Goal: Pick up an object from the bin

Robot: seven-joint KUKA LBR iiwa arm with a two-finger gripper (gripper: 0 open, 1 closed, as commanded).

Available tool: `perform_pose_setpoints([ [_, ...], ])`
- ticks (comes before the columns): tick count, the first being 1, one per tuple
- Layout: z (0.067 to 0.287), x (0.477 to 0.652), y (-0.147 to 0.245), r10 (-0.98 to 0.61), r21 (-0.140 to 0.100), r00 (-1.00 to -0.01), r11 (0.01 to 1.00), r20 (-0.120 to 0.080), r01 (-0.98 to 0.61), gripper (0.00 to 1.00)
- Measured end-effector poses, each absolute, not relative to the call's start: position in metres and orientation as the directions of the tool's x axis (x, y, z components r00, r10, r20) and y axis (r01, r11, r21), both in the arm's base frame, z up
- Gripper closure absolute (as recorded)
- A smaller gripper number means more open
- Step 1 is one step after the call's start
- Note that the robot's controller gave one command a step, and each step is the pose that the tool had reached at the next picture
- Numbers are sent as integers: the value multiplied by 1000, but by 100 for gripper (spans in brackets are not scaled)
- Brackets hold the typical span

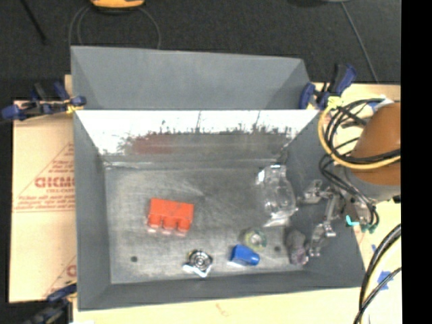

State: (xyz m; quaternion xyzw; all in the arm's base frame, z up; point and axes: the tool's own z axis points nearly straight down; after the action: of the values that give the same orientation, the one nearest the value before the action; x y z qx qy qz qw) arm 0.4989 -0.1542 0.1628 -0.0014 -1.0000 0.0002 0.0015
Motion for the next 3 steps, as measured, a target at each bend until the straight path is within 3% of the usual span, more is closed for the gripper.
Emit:
perform_pose_setpoints([
  [1, 112, 557, -148, 314, 0, -949, 949, -26, 314, 0],
  [2, 112, 576, -134, 567, 1, -824, 824, -5, 567, 0],
  [3, 105, 576, -79, 804, 3, -595, 595, -1, 804, 0],
])
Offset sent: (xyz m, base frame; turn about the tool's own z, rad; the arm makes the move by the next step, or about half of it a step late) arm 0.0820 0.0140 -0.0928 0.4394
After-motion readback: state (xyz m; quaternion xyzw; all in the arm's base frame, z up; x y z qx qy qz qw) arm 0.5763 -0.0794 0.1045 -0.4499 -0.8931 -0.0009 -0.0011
